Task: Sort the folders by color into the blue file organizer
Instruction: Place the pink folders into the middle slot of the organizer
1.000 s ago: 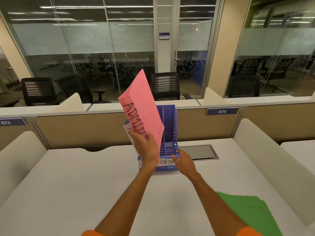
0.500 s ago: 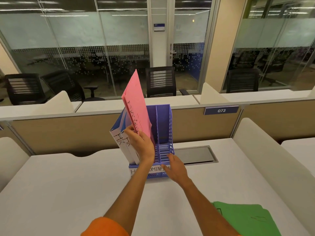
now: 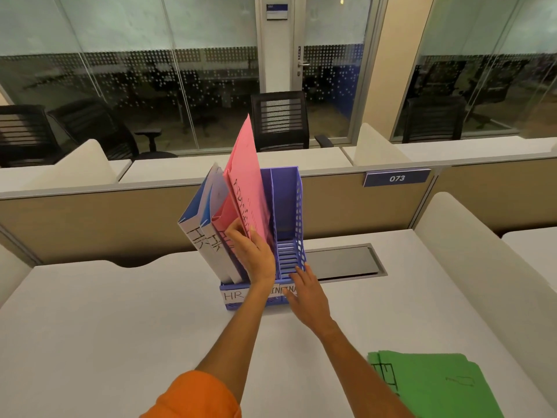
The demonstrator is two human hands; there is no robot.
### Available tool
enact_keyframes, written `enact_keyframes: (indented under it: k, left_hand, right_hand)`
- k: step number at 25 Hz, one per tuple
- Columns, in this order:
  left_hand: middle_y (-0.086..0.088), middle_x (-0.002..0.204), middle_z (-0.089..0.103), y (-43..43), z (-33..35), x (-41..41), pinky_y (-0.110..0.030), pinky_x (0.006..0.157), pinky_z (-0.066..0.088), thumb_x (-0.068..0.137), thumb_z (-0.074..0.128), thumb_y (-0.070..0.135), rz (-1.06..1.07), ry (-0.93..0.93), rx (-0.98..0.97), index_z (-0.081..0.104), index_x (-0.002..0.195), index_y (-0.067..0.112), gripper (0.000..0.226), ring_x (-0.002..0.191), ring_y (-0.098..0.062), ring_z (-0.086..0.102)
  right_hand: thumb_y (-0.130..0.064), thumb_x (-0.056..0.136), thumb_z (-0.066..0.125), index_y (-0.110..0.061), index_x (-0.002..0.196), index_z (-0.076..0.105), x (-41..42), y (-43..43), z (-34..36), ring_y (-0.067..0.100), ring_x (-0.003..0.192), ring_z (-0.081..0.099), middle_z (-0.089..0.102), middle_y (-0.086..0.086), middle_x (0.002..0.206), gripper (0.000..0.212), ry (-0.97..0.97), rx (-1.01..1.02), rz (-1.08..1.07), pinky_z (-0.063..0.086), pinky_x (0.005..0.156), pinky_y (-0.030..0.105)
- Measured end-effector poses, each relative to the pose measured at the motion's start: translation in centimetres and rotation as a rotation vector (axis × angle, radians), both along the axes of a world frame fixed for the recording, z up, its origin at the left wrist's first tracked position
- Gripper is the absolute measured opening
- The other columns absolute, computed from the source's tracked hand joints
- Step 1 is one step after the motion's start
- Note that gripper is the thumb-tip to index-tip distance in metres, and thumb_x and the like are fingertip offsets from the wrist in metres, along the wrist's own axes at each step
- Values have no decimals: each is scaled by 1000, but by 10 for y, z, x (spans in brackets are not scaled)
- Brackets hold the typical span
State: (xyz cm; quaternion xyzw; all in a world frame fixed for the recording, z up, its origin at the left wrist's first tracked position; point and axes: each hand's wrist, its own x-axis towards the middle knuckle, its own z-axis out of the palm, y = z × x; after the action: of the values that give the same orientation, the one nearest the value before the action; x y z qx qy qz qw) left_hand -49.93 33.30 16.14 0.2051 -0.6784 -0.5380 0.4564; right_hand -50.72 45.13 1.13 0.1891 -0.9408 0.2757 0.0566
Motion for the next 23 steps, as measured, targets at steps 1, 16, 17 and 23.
enact_keyframes:
  k: [1,16,17,23]
  left_hand:
    - [-16,127,50,1,0,-1,-9,77,47,101,48,13,-6,5,0,39,120,1,24,114,-20,51]
    - [-2,113,62,-12,29,-2,-1,56,47,83,73,9,-49,-174,171,43,113,13,43,96,-12,59]
    - [0,108,63,-13,32,-4,-5,56,47,80,75,11,-56,-197,179,46,111,15,43,93,-12,60]
    - [-1,105,68,-15,37,-15,-19,73,49,77,73,6,13,-196,299,60,111,12,37,90,-16,61]
  right_hand:
    - [-48,91,55,-23,141,40,-1,1,0,17,143,25,37,-1,151,58,-2,-1,0,38,107,34]
    - [-46,86,64,-25,138,38,0,1,0,18,143,23,36,-2,149,62,-9,41,10,42,106,36]
    - [-46,85,65,-25,138,37,0,0,0,18,144,22,36,-2,150,63,-13,46,10,41,107,36]
    - [-47,85,65,-25,141,35,-1,0,1,19,145,18,32,-1,152,68,-30,77,6,37,110,37]
